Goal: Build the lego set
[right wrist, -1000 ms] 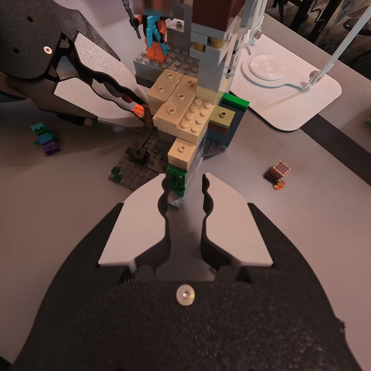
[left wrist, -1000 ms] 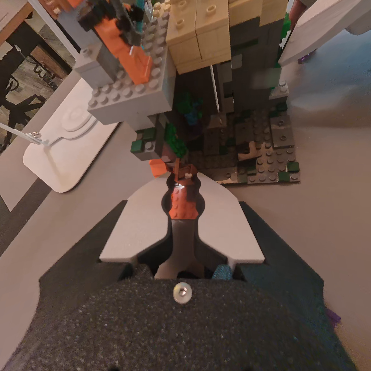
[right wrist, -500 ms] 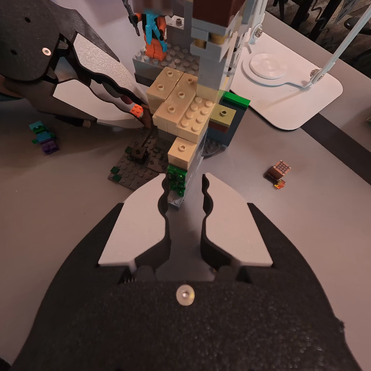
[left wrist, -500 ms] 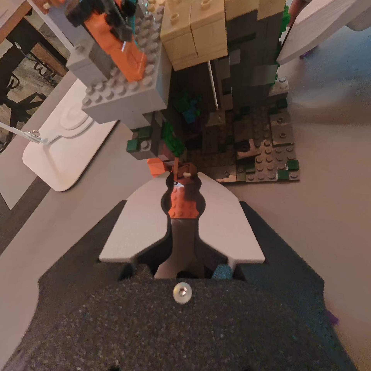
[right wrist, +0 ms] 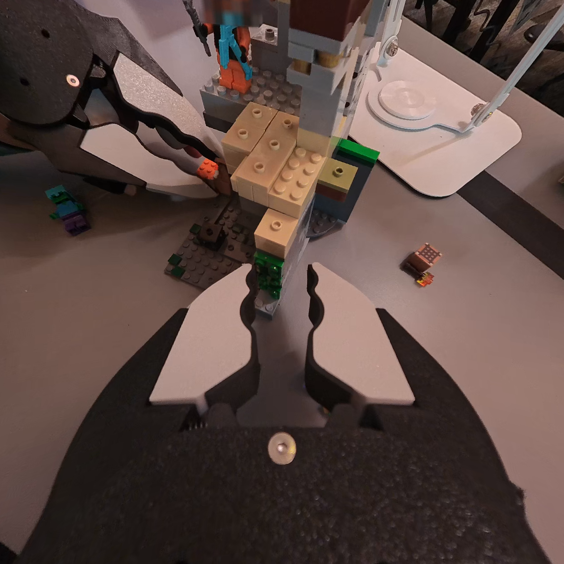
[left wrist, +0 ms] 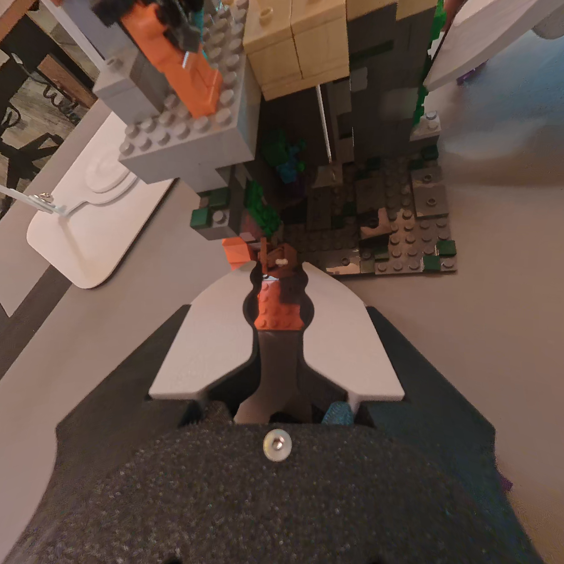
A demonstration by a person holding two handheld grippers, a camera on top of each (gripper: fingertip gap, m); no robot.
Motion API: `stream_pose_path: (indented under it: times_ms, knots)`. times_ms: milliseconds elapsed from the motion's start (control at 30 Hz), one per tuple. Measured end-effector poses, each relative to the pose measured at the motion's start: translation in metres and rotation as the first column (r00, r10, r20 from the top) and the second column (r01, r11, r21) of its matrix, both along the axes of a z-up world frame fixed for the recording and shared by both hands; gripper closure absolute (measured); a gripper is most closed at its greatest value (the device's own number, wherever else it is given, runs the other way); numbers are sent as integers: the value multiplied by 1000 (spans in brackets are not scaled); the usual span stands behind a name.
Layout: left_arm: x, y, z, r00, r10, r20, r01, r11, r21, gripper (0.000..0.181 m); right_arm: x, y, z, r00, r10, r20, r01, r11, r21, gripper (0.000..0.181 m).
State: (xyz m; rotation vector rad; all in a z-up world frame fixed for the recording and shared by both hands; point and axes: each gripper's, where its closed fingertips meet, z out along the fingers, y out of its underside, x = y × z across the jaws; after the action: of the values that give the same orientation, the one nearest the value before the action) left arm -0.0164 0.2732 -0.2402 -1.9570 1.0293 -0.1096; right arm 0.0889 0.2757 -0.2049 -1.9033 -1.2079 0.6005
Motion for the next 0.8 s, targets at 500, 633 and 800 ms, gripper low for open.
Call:
stream_pose_path:
  times_ms: [500, 633, 800]
  knots:
    - [-1, 1, 10, 987, 3, 158, 19, 990, -138, 153, 0, 0, 0, 1000, 2, -6, -2, 1000, -8, 149]
    - [0, 3, 3, 995, -17, 95, 34, 984, -175, 157, 0, 0, 0, 1000, 4, -5, -4, 1000, -9, 149]
    - [1, 1, -2, 998, -57, 23, 60, 983, -172, 162, 1, 0, 0, 1000, 4, -5, -4, 1000, -10, 149]
